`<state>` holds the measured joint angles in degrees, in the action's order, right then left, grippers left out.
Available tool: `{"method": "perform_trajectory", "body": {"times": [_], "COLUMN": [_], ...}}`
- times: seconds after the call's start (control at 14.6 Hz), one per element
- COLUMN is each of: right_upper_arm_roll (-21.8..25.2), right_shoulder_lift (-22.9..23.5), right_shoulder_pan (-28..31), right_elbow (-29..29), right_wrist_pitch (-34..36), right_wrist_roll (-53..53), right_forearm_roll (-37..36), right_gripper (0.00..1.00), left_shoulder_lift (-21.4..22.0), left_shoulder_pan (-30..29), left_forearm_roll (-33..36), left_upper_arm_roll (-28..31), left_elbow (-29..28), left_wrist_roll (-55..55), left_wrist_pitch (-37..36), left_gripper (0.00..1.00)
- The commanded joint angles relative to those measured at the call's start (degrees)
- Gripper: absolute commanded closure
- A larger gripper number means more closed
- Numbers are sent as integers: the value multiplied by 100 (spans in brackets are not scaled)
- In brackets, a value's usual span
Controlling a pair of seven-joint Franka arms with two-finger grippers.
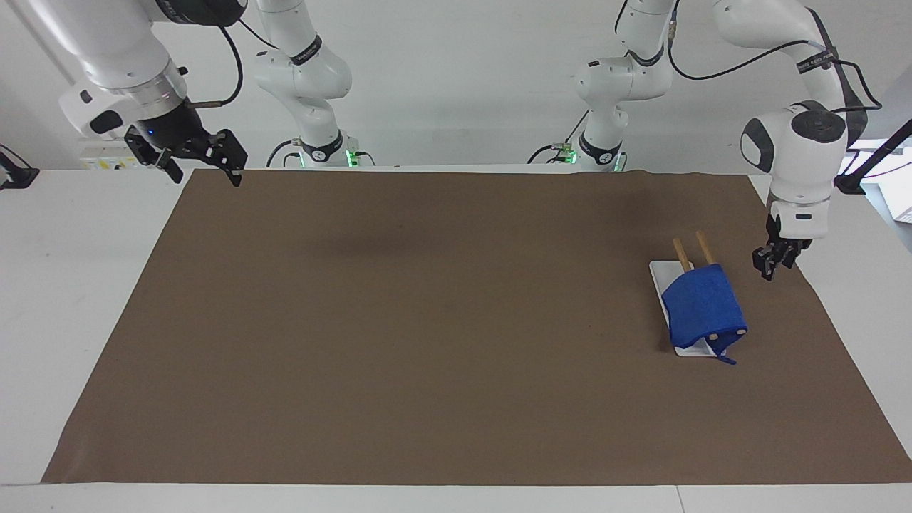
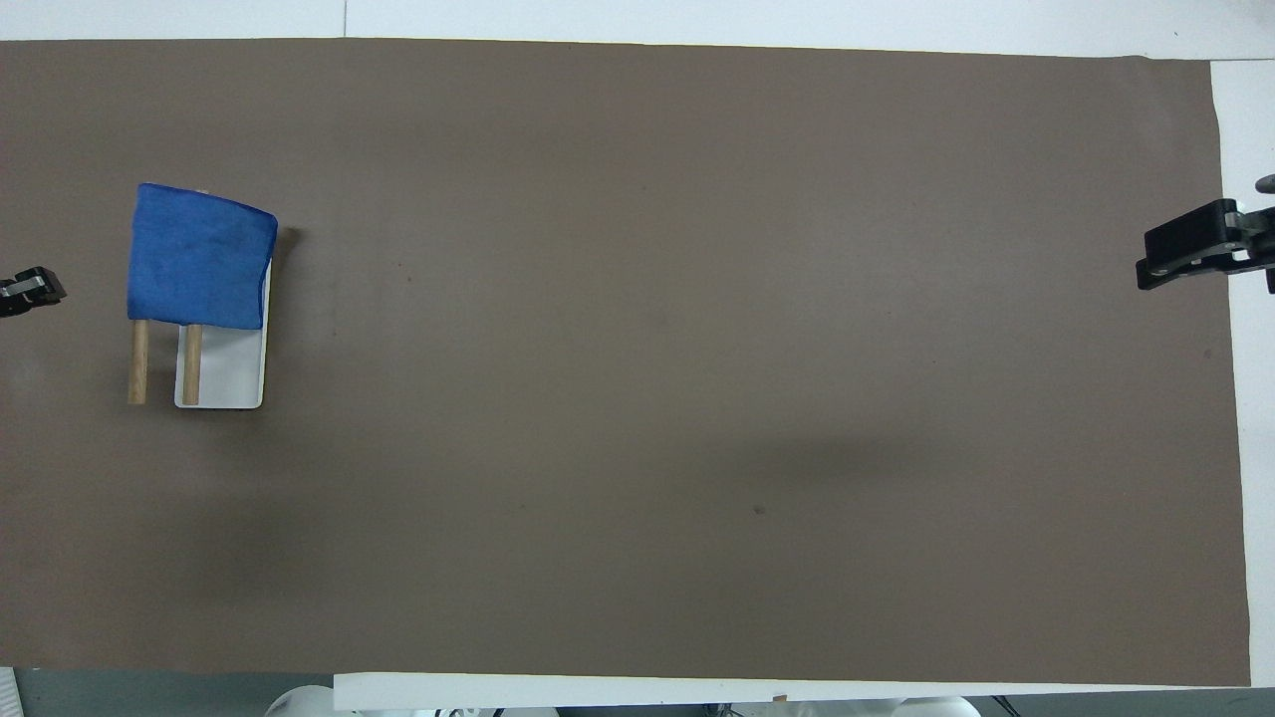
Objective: Right arm passes towel to left arm to hang
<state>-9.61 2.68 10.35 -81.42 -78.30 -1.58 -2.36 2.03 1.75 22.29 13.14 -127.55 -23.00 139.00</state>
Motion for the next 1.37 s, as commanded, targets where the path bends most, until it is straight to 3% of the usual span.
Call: {"method": "perform_trajectory", "body": {"times": [0.0, 0.14, 0.27, 0.41, 0.48, 0.62, 0.82, 0.96, 1.17, 1.3], "right_upper_arm_roll": [37, 90, 484, 591, 591, 574, 548, 548, 548, 548], "right_shoulder_lift": [-110, -119, -127, -128, -136, -145, -154, -154, -154, -163], "right_shoulder_pan": [3, -129, -444, -525, -534, -543, -543, -543, -552, -525], "right_elbow": [-155, -146, -146, -155, -163, -172, -172, -164, -164, -172], "right_wrist_pitch": [-46, -45, -45, -54, -46, -37, -28, -10, -10, -10], "right_wrist_roll": [324, 325, 342, 342, 333, 333, 342, 333, 316, 333], "right_forearm_roll": [-2, -10, -19, -19, -19, -19, -19, -19, -19, -11], "right_gripper": [0, 0, 0, 0, 0, 0, 0, 0, 0, 0], "left_shoulder_lift": [735, 948, 896, 913, 922, 809, 616, 370, 27, -71], "left_shoulder_pan": [9, 193, 623, 582, 590, 380, -732, -1456, -1467, -1161], "left_forearm_roll": [57, -40, -739, -1479, -1499, -1517, -1656, -2051, -2106, -2114], "left_upper_arm_roll": [31, -91, -127, -441, -574, -1004, -2039, -2691, -2790, -2703], "left_elbow": [28, 352, 948, 1293, 1477, 2056, 2532, 3006, 3578, 3816], "left_wrist_roll": [190, 208, 174, 235, 243, 470, 1533, 1685, 1737, 1930], "left_wrist_pitch": [-994, -2012, -2954, -3623, -3991, -4783, -4945, -4909, -5399, -5673], "left_gripper": [0, 0, 3, 6, 0, 0, 0, 0, 0, 0]}}
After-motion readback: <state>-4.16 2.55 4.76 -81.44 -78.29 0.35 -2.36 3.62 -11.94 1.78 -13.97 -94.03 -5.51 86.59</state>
